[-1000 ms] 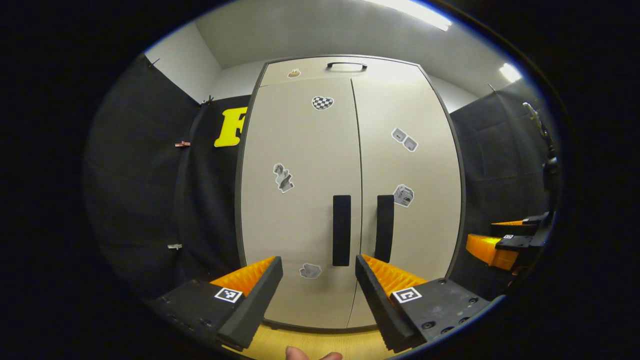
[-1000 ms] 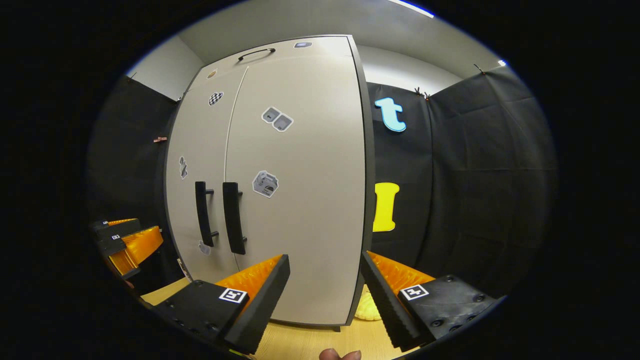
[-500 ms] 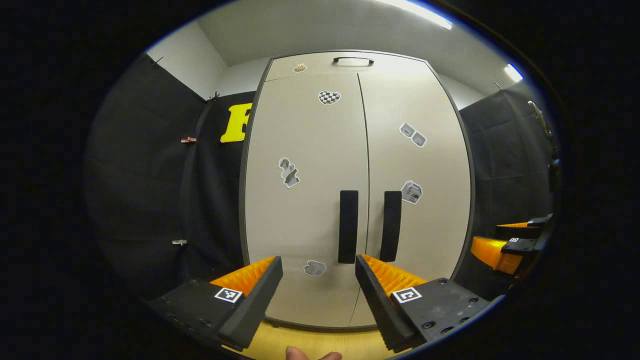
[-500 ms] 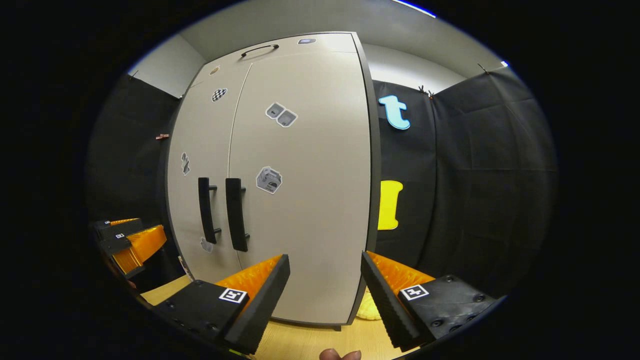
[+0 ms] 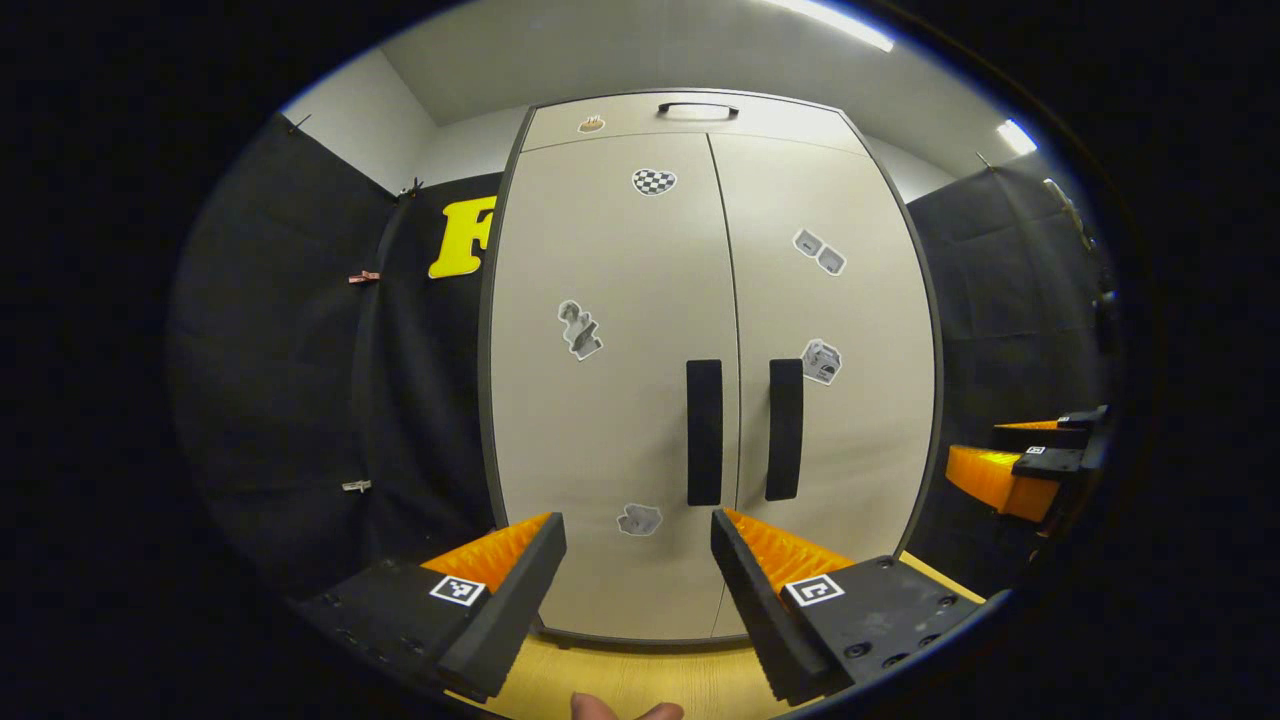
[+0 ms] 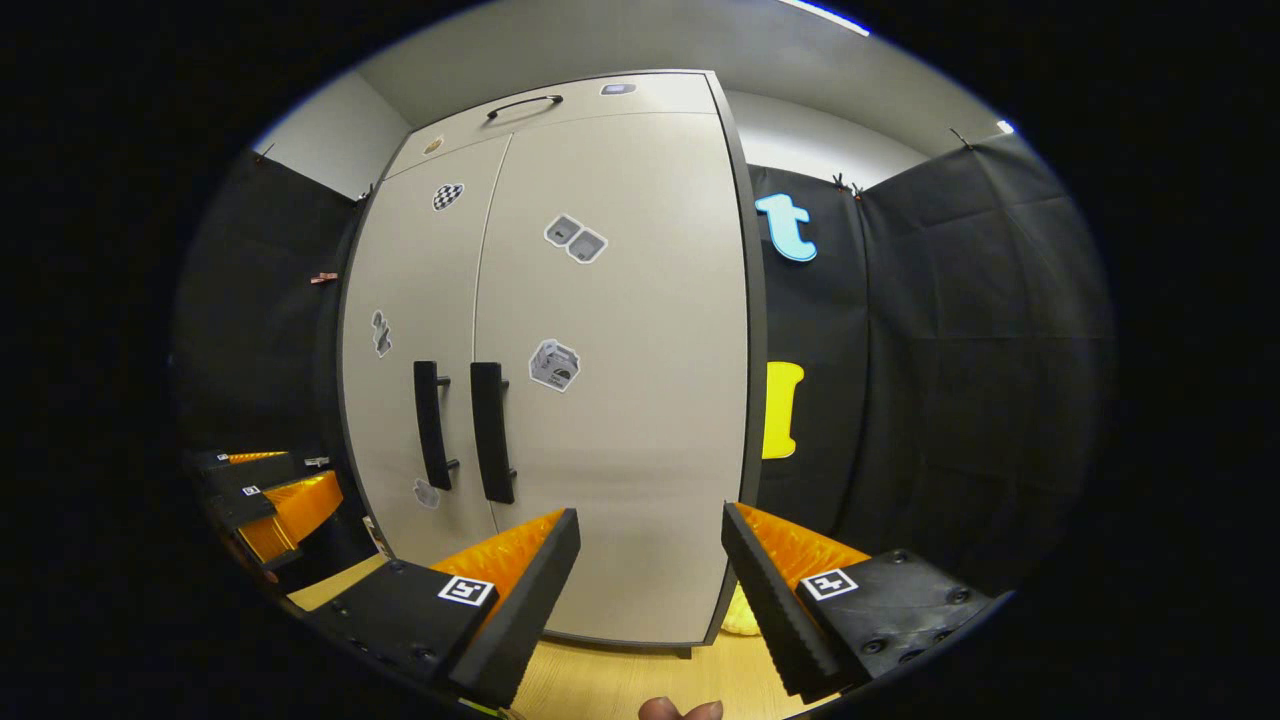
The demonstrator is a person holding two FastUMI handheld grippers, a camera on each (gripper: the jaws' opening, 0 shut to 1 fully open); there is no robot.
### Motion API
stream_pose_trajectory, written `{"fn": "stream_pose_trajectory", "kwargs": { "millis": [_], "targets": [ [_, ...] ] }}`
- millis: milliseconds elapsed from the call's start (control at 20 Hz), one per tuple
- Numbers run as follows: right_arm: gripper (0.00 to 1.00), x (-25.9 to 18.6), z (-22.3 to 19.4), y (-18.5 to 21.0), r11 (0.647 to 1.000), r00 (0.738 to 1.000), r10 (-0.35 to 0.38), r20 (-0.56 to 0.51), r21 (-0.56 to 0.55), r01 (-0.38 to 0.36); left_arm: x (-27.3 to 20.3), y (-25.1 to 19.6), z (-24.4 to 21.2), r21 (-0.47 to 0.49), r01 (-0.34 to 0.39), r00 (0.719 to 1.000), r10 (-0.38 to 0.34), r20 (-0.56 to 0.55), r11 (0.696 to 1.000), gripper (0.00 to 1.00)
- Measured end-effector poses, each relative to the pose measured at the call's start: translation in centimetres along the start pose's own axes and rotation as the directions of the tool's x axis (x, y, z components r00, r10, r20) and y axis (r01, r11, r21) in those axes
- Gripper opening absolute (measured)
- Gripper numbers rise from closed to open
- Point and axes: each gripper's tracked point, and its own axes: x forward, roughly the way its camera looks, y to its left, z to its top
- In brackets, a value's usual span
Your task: Grasp the bottle in the cabinet with the left hand and place it on the coaster, then close the right door with the right hand and the left door with the left hand.
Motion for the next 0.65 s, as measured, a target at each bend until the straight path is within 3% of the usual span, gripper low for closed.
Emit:
{"fn": "stream_pose_trajectory", "kwargs": {
  "millis": [400,650],
  "targets": [
    [0.95,-2.4,-0.4,2.3,1.0,0.999,-0.02,-0.026,-0.003,0.02,-1.3,1.3,-0.4,-0.041,0.097,0.995,-0.098,-0.025,0.994,0.93],
    [0.95,-2.7,0.1,4.0,0.999,0.999,-0.032,-0.005,0.02,0.032,-2.6,3.3,-0.4,-0.063,0.101,0.994,-0.103,-0.027,0.993,0.93]
  ]
}}
